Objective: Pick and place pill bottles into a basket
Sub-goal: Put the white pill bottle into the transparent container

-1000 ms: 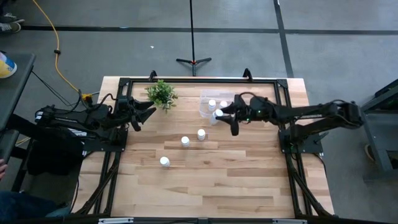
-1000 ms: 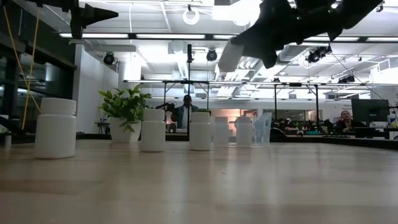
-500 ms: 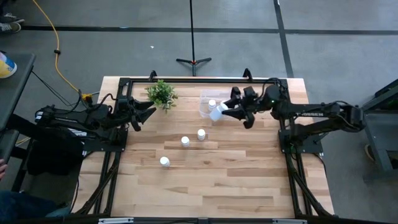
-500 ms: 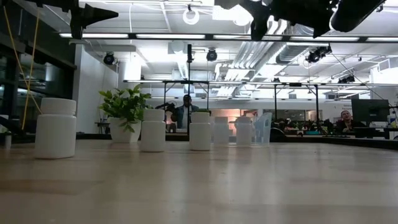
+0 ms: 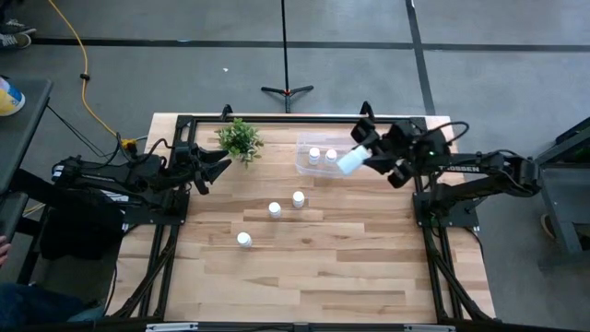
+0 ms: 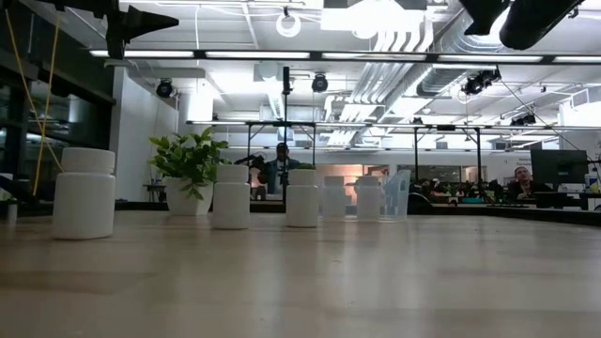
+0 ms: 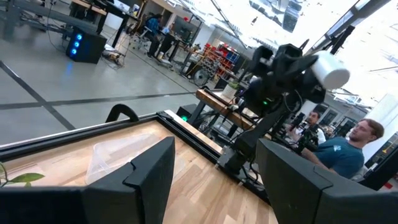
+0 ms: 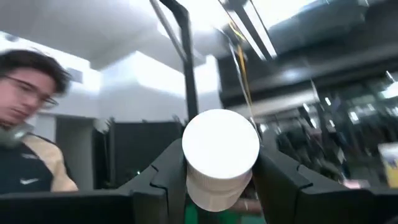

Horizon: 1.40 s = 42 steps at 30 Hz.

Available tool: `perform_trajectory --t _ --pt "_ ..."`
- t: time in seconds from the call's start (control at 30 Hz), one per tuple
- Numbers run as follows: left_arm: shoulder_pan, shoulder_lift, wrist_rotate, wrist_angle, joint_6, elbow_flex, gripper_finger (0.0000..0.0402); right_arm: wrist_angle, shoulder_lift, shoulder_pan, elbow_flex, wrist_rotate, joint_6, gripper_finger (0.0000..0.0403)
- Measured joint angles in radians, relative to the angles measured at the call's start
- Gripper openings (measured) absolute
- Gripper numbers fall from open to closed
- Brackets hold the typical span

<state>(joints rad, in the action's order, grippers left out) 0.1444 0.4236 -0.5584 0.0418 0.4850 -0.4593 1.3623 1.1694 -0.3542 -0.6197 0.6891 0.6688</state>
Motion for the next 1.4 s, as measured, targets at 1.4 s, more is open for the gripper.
perform_trajectory --t 1.4 --pt "0.0 0.0 -0.011 -0.003 0.0 0.0 0.026 -0.89 0.0 -0.178 0.0 -0.097 -0.424 0.014"
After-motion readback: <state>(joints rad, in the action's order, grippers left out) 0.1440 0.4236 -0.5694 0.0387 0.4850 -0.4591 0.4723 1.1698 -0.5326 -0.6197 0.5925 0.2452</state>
